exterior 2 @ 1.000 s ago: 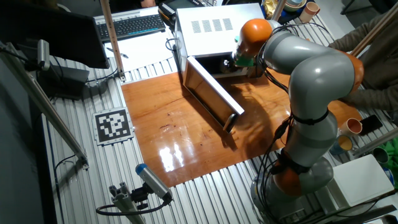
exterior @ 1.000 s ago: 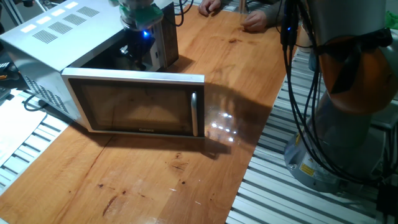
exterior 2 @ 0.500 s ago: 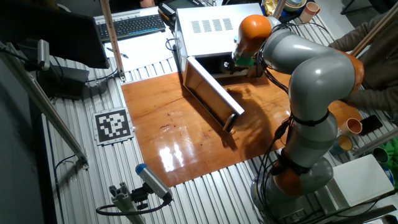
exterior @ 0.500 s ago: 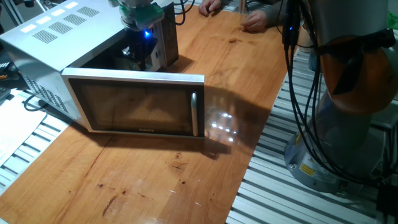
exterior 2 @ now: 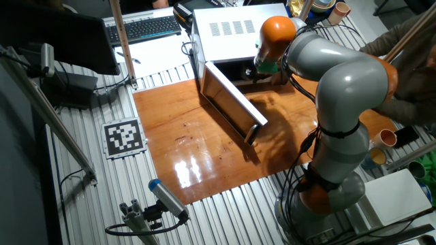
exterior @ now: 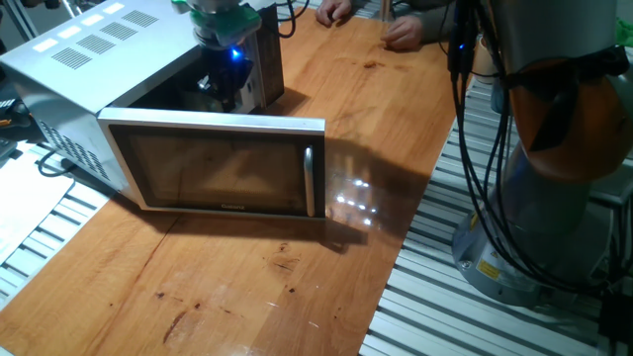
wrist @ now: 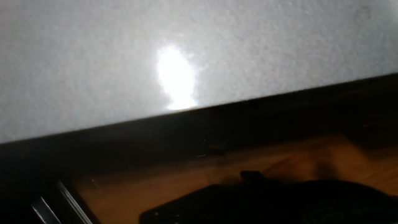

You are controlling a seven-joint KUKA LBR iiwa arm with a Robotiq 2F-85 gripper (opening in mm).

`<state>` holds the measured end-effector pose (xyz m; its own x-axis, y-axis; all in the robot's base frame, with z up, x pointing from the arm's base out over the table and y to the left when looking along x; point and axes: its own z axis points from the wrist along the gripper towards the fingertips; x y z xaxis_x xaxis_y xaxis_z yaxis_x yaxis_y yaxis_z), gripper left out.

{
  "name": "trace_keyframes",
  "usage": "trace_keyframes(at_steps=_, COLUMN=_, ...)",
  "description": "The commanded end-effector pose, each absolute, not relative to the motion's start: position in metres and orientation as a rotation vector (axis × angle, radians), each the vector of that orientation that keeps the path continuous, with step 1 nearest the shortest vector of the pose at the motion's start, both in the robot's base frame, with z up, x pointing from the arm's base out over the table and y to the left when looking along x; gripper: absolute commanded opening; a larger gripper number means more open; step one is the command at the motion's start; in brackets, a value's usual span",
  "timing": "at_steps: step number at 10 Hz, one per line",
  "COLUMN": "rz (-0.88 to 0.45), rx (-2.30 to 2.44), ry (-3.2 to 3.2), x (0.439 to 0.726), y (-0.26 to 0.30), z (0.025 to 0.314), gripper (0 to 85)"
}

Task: Put the bowl into the microwave

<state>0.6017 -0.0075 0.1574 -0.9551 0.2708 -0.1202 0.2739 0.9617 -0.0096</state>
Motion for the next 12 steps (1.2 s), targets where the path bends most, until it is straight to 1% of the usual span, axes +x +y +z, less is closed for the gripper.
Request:
trace_keyframes(at_steps=1, rz=-0.045, rx=0.416, ry=3.004, x=0.602, y=-0.007, z=0.158, gripper=0.0)
trace_keyframes(at_steps=4, rz=-0.071, rx=0.411, ry=3.035, x=0.602, y=-0.007, z=0.158, gripper=0.0)
trace_keyframes(at_steps=8, rz=-0.058, rx=0.421, ry=3.000, x=0.602, y=-0.007, z=0.157, gripper=0.0)
trace_keyframes(at_steps=10, rz=-0.044, rx=0.424, ry=2.984, x=0.611, y=-0.006, z=0.149, gripper=0.0)
trace_keyframes(at_steps=12, rz=-0.038, rx=0.427, ry=2.989, x=0.616, y=-0.005, z=0.152, gripper=0.0)
